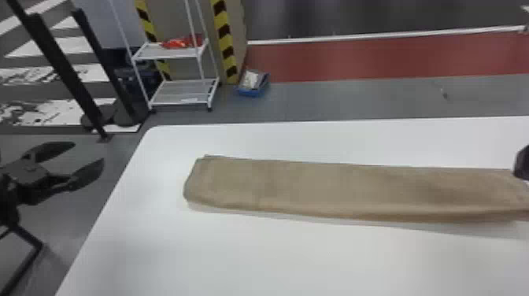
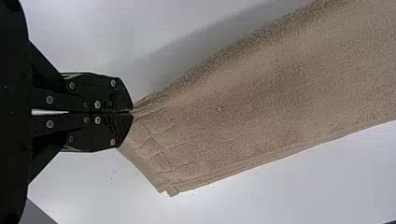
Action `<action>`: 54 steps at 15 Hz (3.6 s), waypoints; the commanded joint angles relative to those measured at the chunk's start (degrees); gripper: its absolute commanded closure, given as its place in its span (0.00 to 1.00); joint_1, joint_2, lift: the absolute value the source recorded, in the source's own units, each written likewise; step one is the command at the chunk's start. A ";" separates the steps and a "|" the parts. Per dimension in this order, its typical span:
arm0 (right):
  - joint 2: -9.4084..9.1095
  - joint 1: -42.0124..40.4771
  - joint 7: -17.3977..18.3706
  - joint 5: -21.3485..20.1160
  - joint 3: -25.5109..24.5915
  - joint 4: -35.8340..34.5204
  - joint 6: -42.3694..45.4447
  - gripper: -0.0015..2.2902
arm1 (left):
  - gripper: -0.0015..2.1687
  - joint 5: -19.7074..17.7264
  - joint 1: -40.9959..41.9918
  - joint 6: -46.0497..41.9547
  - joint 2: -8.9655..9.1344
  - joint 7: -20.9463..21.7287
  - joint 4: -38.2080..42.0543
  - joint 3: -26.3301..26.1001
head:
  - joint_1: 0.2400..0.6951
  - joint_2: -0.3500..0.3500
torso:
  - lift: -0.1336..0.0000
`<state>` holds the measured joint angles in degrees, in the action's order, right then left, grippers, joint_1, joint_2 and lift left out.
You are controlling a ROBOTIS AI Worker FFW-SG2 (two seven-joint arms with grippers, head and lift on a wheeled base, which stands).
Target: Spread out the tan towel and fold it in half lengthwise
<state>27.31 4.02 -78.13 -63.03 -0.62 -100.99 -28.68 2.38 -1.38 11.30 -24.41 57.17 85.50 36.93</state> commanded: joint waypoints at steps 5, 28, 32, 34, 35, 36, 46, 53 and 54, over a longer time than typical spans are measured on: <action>-0.95 2.13 0.18 0.89 -1.93 1.50 -4.50 0.47 | 0.04 -1.06 0.94 -0.44 1.38 -1.36 0.01 0.16 | 1.00 0.67 | 0.06; -27.37 -34.26 72.33 50.20 -2.89 -23.55 22.22 0.02 | 0.04 -15.91 20.63 -10.11 20.45 -40.04 18.56 -13.64 | 1.00 0.78 | 0.06; -27.37 -34.78 74.62 53.01 -1.40 -20.39 31.01 0.03 | 0.05 -11.25 21.95 -14.86 20.54 -41.09 17.33 -16.37 | 1.00 0.78 | 0.06; -27.37 -34.78 74.53 54.15 -1.40 -19.42 32.76 0.02 | 0.05 -11.34 23.18 -17.14 20.45 -41.62 17.15 -16.98 | 1.00 0.78 | 0.06; -27.37 -34.52 74.53 54.24 -1.40 -18.81 32.76 0.02 | 0.05 -11.08 23.62 -16.97 20.45 -43.20 17.24 -17.86 | 1.00 0.78 | 0.06; -27.37 -34.17 74.62 54.24 -1.31 -18.45 32.24 0.02 | 0.05 -11.08 23.79 -15.39 20.27 -44.96 17.59 -18.30 | 1.00 0.78 | 0.06; -27.37 -31.00 76.46 57.67 2.47 -14.15 31.01 0.03 | 0.05 -12.75 25.46 -10.11 20.01 -48.65 20.32 -19.71 | 1.00 0.78 | 0.06; -27.37 -31.18 76.46 58.11 3.61 -14.15 31.36 0.03 | 0.05 -13.89 25.38 -16.09 19.22 -49.26 19.53 -20.32 | 1.00 0.84 | 0.06; -27.37 -31.18 76.46 58.11 3.61 -14.15 31.36 0.03 | 0.05 -13.89 25.29 -16.09 19.22 -49.18 19.44 -20.32 | 1.00 0.84 | 0.06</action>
<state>0.26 -27.11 -1.67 -4.94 3.03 -115.13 2.67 -11.51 24.01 -4.75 -5.19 7.96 105.09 16.64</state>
